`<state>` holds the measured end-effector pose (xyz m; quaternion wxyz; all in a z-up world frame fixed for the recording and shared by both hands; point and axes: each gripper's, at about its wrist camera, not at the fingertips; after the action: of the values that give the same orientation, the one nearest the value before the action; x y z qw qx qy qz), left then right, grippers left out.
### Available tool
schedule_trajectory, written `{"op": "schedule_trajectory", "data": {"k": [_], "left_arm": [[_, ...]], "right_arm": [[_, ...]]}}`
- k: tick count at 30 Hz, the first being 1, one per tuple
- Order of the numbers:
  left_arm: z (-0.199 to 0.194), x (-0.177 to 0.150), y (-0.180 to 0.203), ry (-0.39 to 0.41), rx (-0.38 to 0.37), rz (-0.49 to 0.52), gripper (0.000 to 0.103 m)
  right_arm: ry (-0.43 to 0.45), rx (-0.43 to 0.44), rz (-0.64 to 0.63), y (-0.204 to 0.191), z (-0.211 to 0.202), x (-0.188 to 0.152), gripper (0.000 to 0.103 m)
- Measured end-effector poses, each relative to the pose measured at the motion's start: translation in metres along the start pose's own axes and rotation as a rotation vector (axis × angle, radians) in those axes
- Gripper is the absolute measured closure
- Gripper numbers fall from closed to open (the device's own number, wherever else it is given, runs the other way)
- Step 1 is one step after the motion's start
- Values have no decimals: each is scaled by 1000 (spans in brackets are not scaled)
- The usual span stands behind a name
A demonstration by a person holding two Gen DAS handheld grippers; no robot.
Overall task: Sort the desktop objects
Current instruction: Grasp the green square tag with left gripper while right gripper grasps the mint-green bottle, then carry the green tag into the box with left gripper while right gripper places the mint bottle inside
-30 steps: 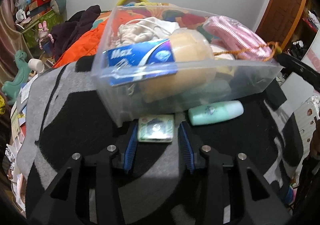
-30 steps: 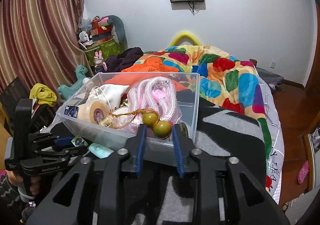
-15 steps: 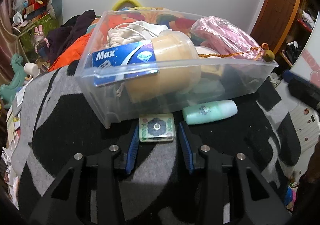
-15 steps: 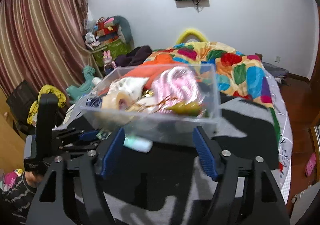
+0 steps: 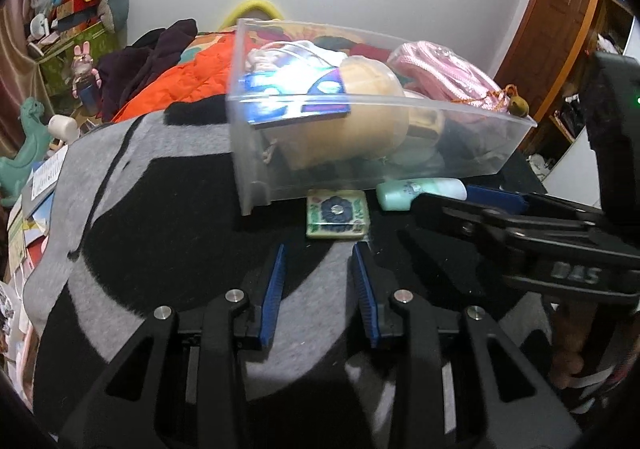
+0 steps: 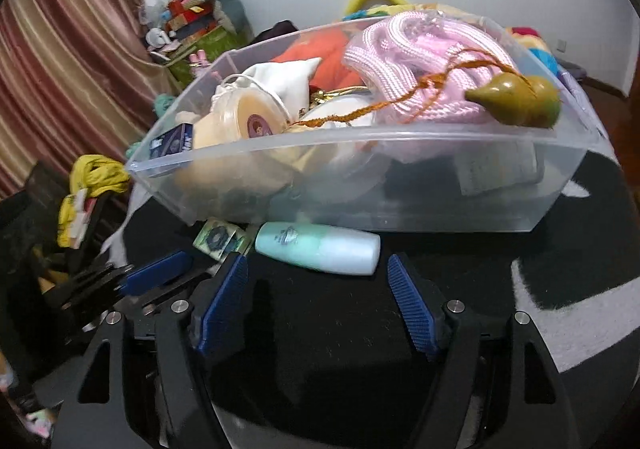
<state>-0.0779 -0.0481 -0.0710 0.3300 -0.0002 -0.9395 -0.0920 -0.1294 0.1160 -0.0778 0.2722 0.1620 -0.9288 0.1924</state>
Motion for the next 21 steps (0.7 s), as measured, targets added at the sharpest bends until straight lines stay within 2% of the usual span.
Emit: {"op": "schedule_trajectory", "data": {"k": [6, 8, 11, 14, 21], "left_arm": [[-12, -3, -13, 12, -46, -28, 69], [-13, -2, -14, 16, -48, -28, 64], [-13, -2, -13, 15, -36, -24, 63], [-11, 1, -12, 3, -56, -25, 58], [-5, 12, 5, 23, -12, 25, 57]], "right_arm": [[21, -109, -72, -25, 11, 1, 31], [26, -150, -105, -32, 15, -2, 30], [43, -183, -157, -36, 15, -7, 32], [47, -139, -165, -28, 10, -7, 32], [54, -58, -108, 4, -14, -9, 32]]}}
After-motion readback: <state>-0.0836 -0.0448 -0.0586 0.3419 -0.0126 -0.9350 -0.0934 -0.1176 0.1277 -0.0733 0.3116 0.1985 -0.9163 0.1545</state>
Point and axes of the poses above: each gripper's, at about its wrist camera, not at the fingertips, and z roughly the way its jaws point, y to its right, x to its top, and after that the axes turned 1 degree about z, right-handed
